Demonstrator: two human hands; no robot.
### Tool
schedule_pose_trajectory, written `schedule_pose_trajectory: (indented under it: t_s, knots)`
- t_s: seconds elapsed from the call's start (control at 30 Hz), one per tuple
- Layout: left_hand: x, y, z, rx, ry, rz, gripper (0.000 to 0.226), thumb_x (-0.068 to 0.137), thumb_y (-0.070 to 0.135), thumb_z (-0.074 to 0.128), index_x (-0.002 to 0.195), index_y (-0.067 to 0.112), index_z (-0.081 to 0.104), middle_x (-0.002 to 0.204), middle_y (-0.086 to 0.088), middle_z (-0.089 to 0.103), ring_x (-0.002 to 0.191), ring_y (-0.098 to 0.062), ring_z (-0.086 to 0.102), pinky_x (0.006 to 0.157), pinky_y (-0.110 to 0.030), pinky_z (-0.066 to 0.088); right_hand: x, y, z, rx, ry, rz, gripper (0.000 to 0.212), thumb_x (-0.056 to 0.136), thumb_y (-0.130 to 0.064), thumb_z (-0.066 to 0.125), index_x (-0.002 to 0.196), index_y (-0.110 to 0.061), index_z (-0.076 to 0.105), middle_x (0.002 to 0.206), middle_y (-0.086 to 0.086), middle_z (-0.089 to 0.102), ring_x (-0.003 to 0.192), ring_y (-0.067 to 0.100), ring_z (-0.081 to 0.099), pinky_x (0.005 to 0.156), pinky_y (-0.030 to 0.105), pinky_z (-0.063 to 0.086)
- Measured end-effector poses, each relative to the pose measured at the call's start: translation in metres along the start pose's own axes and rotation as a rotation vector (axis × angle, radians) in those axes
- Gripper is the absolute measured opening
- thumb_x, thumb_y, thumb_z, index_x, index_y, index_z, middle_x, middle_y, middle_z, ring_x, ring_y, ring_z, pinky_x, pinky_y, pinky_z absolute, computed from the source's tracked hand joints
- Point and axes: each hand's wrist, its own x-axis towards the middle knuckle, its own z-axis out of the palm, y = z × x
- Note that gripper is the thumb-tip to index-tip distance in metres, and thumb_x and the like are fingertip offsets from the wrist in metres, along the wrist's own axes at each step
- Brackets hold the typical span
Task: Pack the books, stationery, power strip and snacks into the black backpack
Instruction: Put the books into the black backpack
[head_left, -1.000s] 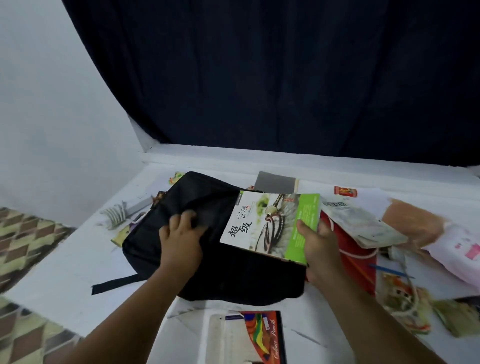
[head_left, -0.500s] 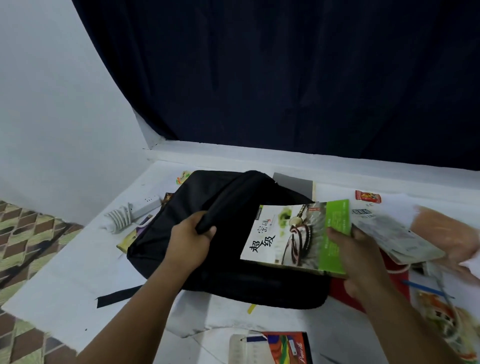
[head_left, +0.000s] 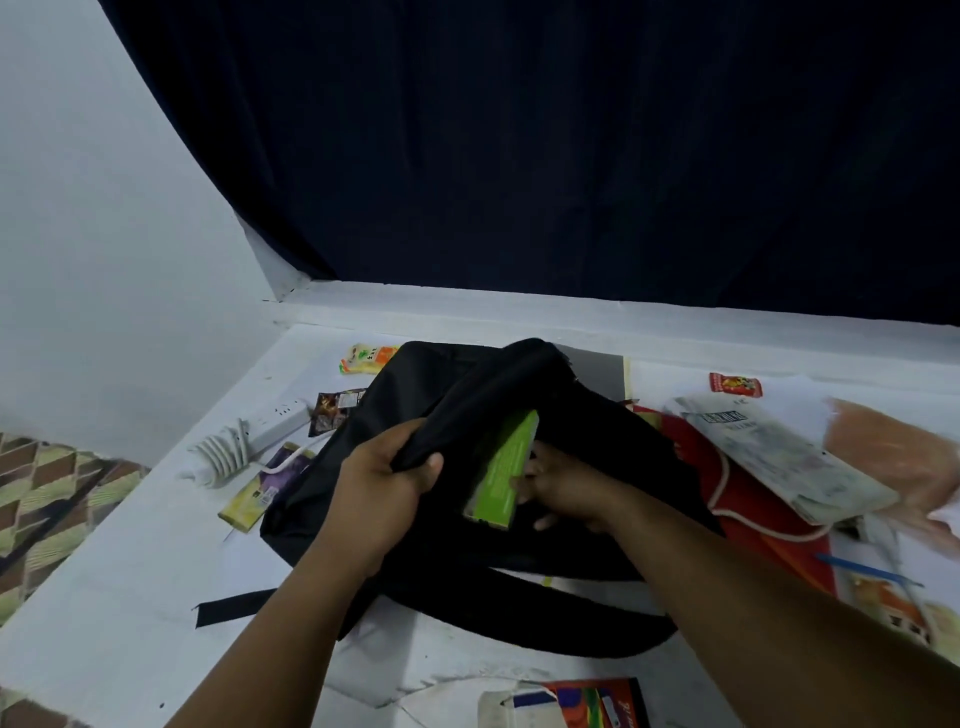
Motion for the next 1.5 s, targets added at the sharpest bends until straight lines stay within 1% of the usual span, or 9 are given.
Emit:
schedule_pose_trajectory:
  t_s: [0.2,0.3,0.43,0.67,0.83,1.03,1.13,1.3,1.5]
  knots:
    - [-0.001,-0.003,0.0,-0.089,-0.03,-0.045,0.038,0.092,0.0,0.064,0.105,0.034,0.074,0.086,0.004,0.075,0.077,-0.008,0.067,0.071,-0.028,0.051,0.015,0.013,0.006,0.081,0.176,-0.045,0.053,0.09,0.003,0.065,0.138,-0.012,0.049,0.066,-0.012,0.064,0.059,0.009,0.064,0.048,0.024,0.047]
    - [-0.002,-0.004,0.0,-0.099,-0.041,-0.05,0.039,0.092,0.0,0.064,0.105,0.035,0.074,0.088,0.003,0.075,0.079,-0.01,0.068,0.074,-0.03,0.052,0.019,0.016,0.016,0.134,0.313,-0.034,0.071,0.079,0.0,0.078,0.142,-0.01,0.047,0.083,0.003,0.071,0.051,0.012,0.066,0.048,0.024,0.051]
    - [-0.002,-0.011,0.003,-0.088,-0.049,-0.059,0.037,0.092,0.003,0.065,0.108,0.035,0.073,0.092,0.003,0.076,0.087,-0.016,0.071,0.079,-0.035,0.055,0.019,0.016,0.023,0.12,0.43,-0.04,0.076,0.072,-0.005,0.085,0.14,-0.009,0.052,0.078,0.001,0.072,0.058,0.021,0.07,0.072,0.039,0.061]
    - [-0.006,-0.046,0.027,0.047,-0.021,-0.01,0.029,0.092,0.006,0.067,0.107,0.03,0.066,0.086,0.018,0.071,0.082,-0.001,0.066,0.065,-0.009,0.047,-0.028,0.015,0.013,0.037,0.503,-0.116,0.021,0.085,-0.01,0.076,0.104,-0.012,0.068,0.085,0.004,0.07,0.065,0.016,0.07,0.066,0.032,0.06]
    - [-0.016,-0.071,0.068,0.492,-0.05,0.182,0.048,0.084,0.038,0.076,0.126,0.028,0.054,0.115,0.01,0.056,0.104,-0.014,0.054,0.086,-0.033,0.049,-0.106,0.03,-0.035,0.024,0.805,-0.25,0.015,0.091,-0.016,0.066,0.1,-0.026,0.069,0.086,-0.006,0.072,0.075,0.008,0.07,0.069,0.026,0.056]
    - [-0.037,-0.08,0.126,0.865,0.082,0.269,0.066,0.066,0.053,0.067,0.122,0.019,0.059,0.12,-0.009,0.051,0.105,-0.035,0.048,0.079,-0.051,0.044,-0.14,0.077,-0.085,0.649,1.398,-0.033,0.042,0.076,-0.021,0.079,0.111,-0.019,0.056,0.101,0.005,0.065,0.086,0.021,0.064,0.076,0.036,0.052]
    - [-0.035,-0.082,0.13,0.903,0.114,0.289,0.065,0.069,0.053,0.056,0.123,0.017,0.058,0.121,-0.01,0.049,0.109,-0.036,0.046,0.082,-0.053,0.042,-0.137,0.098,-0.11,1.081,1.353,0.137,0.074,0.065,-0.031,0.087,0.125,-0.013,0.049,0.111,0.009,0.063,0.087,0.025,0.066,0.073,0.043,0.059]
    - [-0.037,-0.082,0.13,0.904,0.119,0.294,0.068,0.073,0.055,0.046,0.127,0.014,0.057,0.124,-0.012,0.048,0.113,-0.037,0.045,0.086,-0.056,0.041,-0.129,0.098,-0.134,1.227,1.027,0.095,0.037,0.091,-0.019,0.07,0.123,-0.006,0.057,0.111,0.016,0.066,0.077,0.029,0.069,0.048,0.03,0.056]
    - [-0.04,-0.08,0.129,0.865,0.123,0.287,0.068,0.072,0.054,0.046,0.127,0.013,0.056,0.126,-0.011,0.049,0.114,-0.036,0.045,0.088,-0.057,0.04,-0.134,0.091,-0.136,1.268,0.86,0.036,0.031,0.088,-0.005,0.052,0.12,-0.003,0.053,0.095,0.02,0.062,0.077,0.031,0.065,0.06,0.039,0.062]
